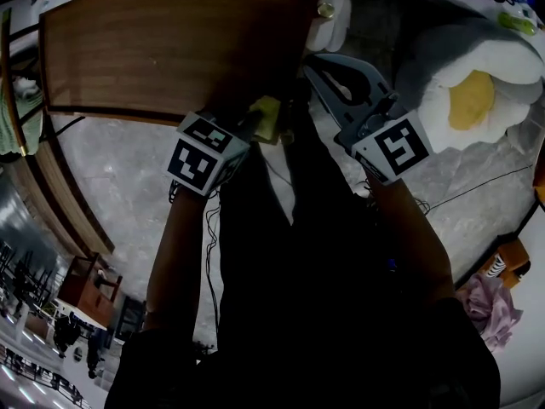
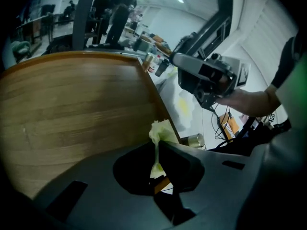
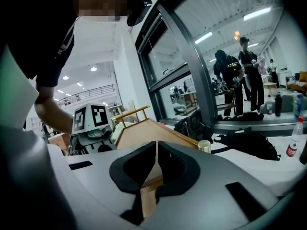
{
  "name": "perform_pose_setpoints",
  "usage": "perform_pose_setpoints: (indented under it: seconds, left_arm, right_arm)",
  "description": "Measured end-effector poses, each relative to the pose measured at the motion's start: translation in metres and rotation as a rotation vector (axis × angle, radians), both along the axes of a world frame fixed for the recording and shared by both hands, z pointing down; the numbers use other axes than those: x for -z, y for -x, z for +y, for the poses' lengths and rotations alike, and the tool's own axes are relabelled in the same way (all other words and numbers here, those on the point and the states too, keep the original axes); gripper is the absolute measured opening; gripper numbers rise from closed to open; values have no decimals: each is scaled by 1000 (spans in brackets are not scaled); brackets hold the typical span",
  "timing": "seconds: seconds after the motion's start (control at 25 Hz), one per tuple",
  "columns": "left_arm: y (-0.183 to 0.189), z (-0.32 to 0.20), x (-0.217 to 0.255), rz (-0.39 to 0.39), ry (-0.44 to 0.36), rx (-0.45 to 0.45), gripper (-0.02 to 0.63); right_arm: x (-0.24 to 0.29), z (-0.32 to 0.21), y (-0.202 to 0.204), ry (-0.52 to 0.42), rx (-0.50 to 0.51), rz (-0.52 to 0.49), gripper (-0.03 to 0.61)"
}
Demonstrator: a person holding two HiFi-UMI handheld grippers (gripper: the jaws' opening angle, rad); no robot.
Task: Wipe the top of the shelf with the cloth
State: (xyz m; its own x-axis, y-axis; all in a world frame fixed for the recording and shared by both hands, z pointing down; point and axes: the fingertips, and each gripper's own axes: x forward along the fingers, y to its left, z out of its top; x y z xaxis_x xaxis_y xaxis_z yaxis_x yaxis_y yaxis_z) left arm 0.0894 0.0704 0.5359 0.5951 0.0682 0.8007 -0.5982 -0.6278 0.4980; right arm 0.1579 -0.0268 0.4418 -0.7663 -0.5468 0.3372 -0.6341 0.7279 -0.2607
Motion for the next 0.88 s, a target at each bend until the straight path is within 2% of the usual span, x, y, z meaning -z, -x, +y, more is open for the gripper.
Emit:
perform_pose_setpoints:
  seconds: [0.36, 0.6, 0.88]
  left_arm:
    - [22, -5, -6, -57, -93, -74, 32]
    - [90, -27, -11, -125, -132, -56, 32]
    - [183, -56, -18, -187, -162, 18, 32]
  right_arm:
    - [0, 10, 33, 13, 52, 14, 26]
    - [-2, 7, 60, 17, 46, 23, 26]
    - [-2, 4, 116, 12, 84, 24, 26]
